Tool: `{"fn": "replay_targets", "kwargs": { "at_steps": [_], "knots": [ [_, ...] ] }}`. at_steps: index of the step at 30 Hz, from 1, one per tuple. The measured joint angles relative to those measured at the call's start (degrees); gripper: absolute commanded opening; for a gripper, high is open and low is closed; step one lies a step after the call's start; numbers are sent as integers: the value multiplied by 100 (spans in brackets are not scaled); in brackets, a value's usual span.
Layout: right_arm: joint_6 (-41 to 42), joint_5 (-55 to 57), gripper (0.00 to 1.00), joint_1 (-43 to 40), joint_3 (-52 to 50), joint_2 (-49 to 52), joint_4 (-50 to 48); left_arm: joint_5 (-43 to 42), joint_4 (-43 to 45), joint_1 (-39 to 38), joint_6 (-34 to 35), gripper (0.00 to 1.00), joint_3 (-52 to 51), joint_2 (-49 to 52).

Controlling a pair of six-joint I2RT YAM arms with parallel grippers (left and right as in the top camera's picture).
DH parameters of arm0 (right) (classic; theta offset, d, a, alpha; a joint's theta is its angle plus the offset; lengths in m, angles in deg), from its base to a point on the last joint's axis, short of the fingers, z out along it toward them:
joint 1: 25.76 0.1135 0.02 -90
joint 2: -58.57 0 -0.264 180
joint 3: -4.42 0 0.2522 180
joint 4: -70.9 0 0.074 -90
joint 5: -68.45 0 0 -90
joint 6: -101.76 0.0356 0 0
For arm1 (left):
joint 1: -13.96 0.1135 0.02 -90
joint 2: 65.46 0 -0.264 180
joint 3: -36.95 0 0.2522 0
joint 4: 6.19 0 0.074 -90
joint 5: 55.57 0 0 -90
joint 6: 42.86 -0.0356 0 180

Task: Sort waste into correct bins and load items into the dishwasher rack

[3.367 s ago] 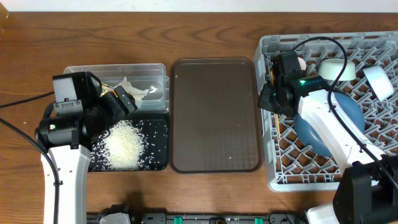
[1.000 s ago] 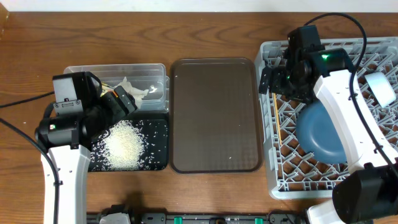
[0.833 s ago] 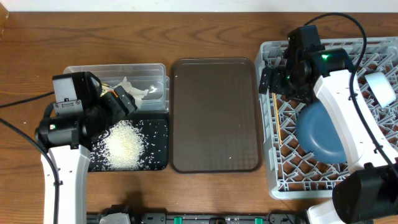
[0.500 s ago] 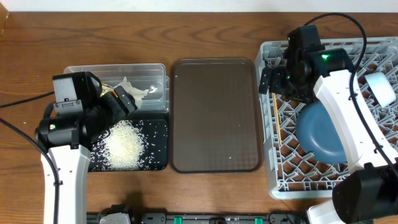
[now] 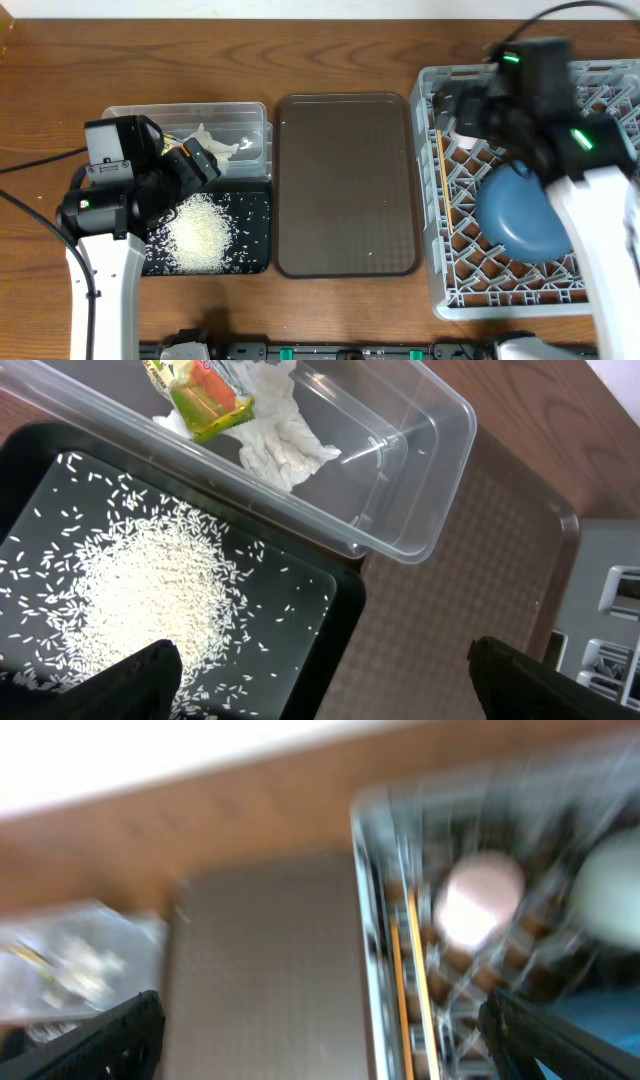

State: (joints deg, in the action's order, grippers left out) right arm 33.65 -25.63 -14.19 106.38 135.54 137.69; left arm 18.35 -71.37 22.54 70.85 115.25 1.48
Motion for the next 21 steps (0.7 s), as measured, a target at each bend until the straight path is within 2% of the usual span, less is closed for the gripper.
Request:
{"fn": "replay_targets", "kwargs": {
  "at_steps": [7,10,17,21],
  "knots": [
    [-50,789,99,396,9,-2170,-345,-2,-2,0,0,95,0,0],
    [-52,1180,99,402,-317,-3128,-415,0,0,0,0,95,0,0],
    [-57,1685,99,203,-2422,-5539,-1311,-2,0,0,0,94,0,0],
    [-66,1777,99,57,-4028,-6712,-2402,-2,-4,0,2,95,0,0]
  ]
}}
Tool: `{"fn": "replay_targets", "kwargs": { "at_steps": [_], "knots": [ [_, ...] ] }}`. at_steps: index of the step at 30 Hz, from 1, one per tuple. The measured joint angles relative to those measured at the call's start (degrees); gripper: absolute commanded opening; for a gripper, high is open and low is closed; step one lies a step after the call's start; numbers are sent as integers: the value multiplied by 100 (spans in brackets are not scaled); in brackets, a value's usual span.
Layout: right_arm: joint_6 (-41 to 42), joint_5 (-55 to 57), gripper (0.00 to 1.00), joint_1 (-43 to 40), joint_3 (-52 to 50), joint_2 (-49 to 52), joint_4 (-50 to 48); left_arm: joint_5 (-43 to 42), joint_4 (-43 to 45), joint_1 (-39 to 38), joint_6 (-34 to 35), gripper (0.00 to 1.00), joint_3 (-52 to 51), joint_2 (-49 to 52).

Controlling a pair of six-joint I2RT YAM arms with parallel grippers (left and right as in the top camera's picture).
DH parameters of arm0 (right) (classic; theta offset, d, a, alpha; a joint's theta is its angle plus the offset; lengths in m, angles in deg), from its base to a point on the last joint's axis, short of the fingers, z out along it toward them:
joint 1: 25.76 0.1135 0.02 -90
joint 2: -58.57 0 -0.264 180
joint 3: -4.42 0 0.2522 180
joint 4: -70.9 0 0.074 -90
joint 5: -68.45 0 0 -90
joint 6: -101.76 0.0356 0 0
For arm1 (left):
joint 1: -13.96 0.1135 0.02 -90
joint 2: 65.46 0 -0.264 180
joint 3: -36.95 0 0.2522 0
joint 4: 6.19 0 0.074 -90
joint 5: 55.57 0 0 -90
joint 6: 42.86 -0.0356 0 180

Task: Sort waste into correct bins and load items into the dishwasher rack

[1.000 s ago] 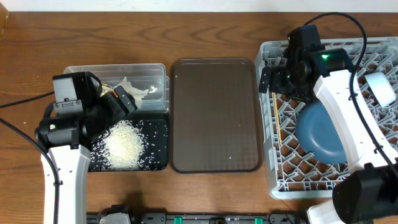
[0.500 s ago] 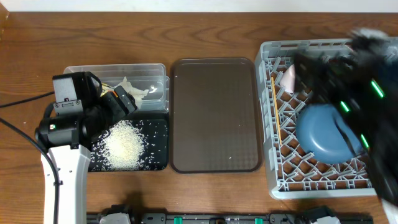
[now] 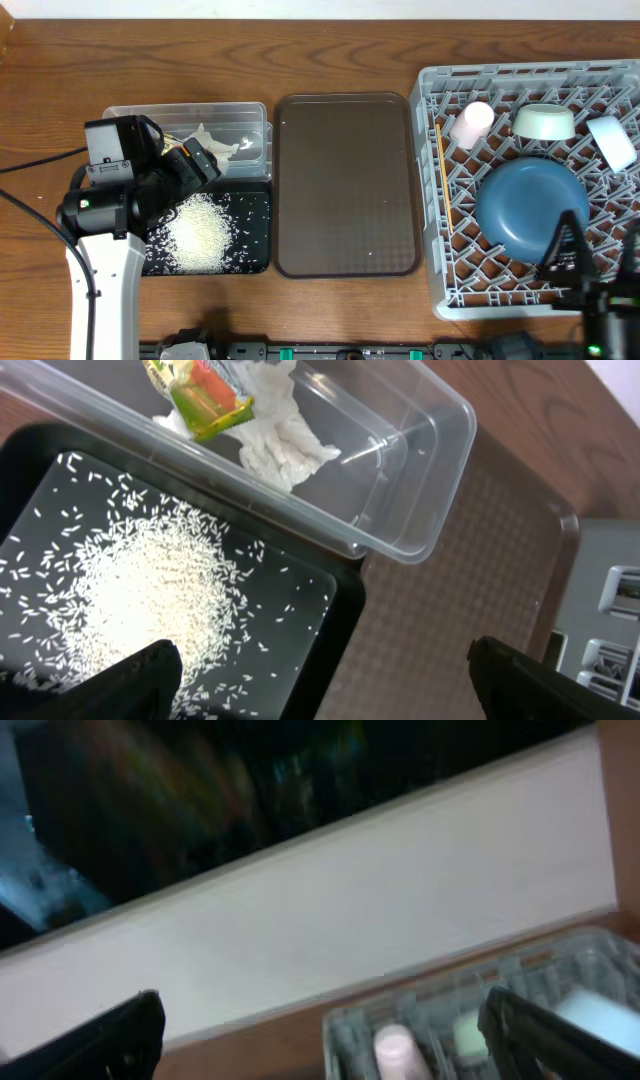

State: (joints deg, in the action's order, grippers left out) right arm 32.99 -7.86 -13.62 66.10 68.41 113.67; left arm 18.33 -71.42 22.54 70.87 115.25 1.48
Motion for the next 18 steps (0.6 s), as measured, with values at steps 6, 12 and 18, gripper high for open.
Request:
{"fn": "replay_targets", "kwargs": {
  "at_steps": [6,12,18],
  "knots": [
    [28,-219,99,-284,-2315,-857,-2249,0,0,0,-2,95,0,0],
    [164,-319,99,-378,-3856,-890,-4085,0,4,0,0,95,0,0],
    [210,-323,99,-387,-4645,-892,-4343,0,2,0,-2,95,0,0]
  ]
}}
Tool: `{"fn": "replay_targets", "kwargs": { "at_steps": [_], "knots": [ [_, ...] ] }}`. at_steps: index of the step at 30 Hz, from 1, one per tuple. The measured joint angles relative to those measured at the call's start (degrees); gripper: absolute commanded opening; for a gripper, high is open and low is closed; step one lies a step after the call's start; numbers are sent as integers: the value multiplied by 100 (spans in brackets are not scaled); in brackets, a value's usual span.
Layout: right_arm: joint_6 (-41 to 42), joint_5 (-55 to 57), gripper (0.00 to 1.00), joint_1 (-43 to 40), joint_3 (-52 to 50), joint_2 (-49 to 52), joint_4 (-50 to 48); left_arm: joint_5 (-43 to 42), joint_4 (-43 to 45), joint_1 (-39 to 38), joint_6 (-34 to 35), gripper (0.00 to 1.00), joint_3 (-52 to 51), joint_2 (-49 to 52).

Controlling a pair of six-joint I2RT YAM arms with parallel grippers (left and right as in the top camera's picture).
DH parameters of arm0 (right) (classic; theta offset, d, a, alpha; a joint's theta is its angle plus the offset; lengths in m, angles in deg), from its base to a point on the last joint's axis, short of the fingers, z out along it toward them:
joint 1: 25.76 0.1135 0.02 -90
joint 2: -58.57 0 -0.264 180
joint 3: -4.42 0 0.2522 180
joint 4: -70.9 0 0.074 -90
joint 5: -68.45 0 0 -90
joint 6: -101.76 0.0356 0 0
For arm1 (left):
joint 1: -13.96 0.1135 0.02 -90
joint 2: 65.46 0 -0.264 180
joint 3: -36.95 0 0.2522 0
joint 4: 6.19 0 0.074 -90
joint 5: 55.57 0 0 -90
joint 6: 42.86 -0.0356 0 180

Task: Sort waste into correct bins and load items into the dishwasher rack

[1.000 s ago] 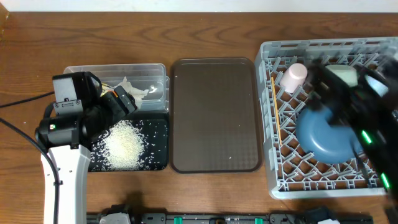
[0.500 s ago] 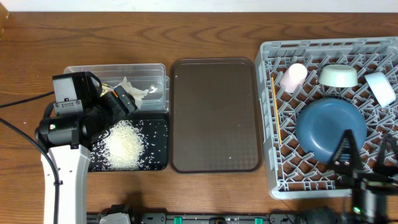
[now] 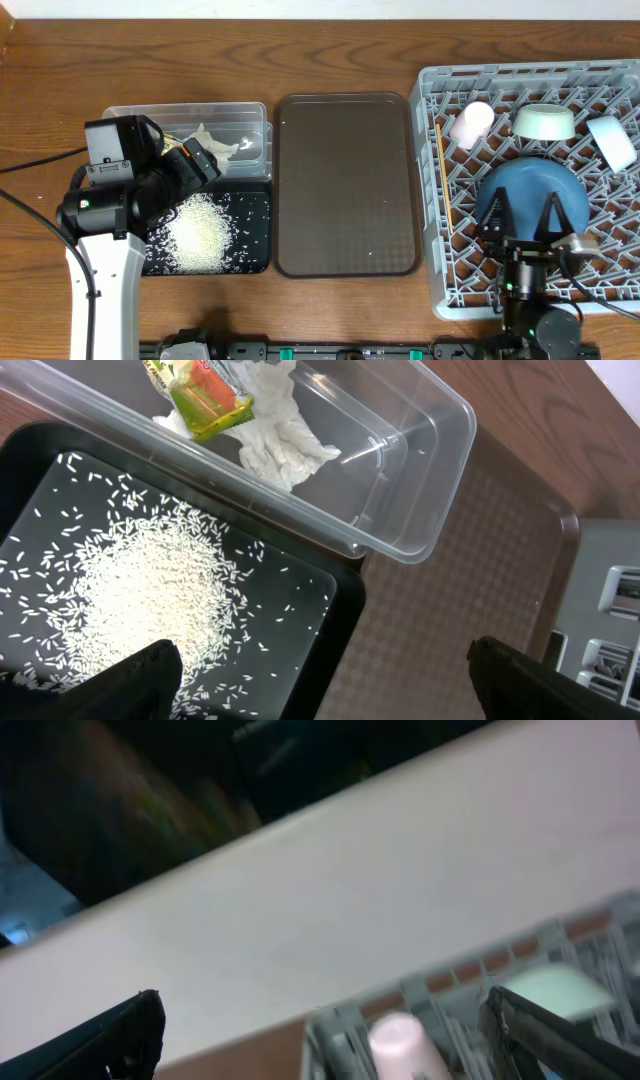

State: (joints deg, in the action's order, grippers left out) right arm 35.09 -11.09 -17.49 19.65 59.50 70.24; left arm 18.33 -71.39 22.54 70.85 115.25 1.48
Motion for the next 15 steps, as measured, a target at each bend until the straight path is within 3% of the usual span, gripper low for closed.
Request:
{"fn": "replay_targets", "kwargs": {
  "at_steps": [10,15],
  "knots": [
    [11,245,99,0,-111,-26,1624,-2,-4,0,0,95,0,0],
    [-131,254,99,0,-111,-26,1709,0,2,0,0,95,0,0]
  ]
}}
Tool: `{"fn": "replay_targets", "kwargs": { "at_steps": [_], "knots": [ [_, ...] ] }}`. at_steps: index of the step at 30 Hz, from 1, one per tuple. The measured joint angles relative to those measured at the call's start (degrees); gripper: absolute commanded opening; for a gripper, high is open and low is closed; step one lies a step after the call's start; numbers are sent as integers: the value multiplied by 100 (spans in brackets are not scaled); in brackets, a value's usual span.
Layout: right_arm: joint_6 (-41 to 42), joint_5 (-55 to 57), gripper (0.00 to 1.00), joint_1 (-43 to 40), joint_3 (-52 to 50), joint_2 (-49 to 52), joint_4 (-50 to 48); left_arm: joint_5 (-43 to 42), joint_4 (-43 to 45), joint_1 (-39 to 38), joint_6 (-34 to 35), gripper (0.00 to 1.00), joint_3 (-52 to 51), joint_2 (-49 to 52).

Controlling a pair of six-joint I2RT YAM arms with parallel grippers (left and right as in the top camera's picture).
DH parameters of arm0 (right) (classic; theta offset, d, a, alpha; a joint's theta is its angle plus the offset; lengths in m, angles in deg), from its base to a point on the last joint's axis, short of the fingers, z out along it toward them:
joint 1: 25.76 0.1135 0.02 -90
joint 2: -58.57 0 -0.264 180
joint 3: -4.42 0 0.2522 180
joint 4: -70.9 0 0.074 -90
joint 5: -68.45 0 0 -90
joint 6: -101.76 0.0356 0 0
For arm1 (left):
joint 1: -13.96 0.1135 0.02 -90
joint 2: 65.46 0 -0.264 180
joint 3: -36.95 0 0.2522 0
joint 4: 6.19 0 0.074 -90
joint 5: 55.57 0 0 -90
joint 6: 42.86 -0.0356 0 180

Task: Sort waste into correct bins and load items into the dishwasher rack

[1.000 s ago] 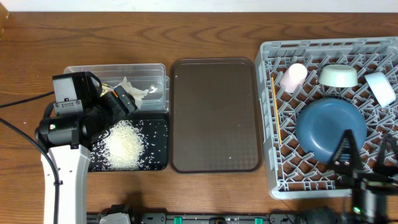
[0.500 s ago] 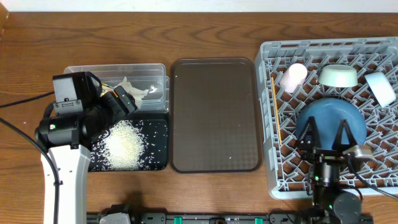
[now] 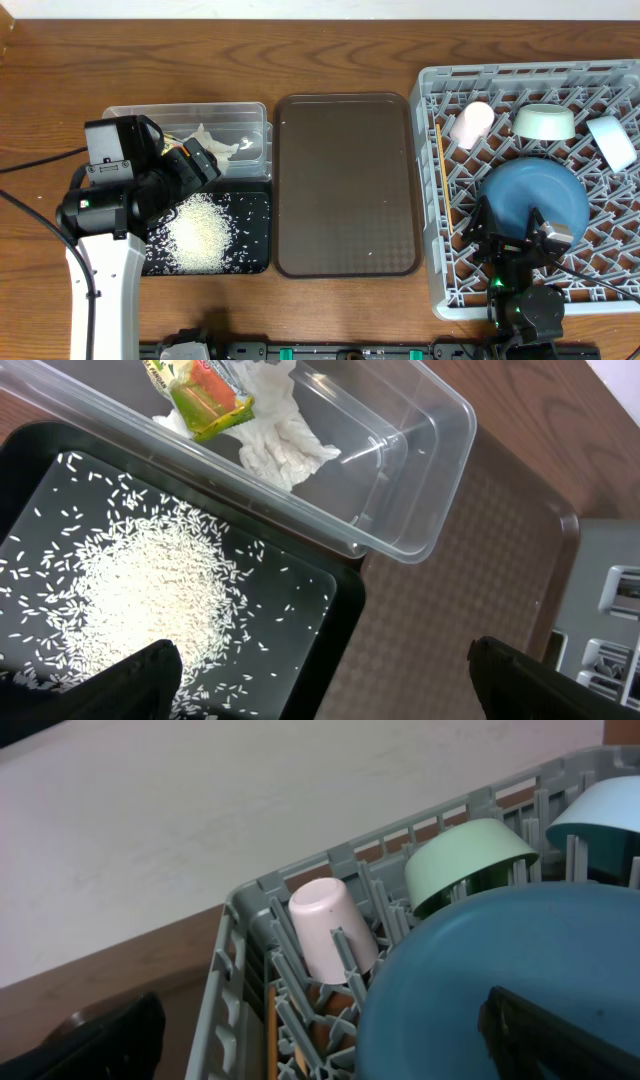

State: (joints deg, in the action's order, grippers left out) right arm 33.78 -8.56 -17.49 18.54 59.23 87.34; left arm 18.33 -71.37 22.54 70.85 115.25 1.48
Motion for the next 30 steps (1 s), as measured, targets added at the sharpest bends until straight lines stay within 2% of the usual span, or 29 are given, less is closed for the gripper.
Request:
{"fn": "replay_targets", "kwargs": {
  "at_steps": [30],
  "knots": [
    [-81,9,99,0,0,0,0,0,-2,0,0,95,0,0]
  ]
}}
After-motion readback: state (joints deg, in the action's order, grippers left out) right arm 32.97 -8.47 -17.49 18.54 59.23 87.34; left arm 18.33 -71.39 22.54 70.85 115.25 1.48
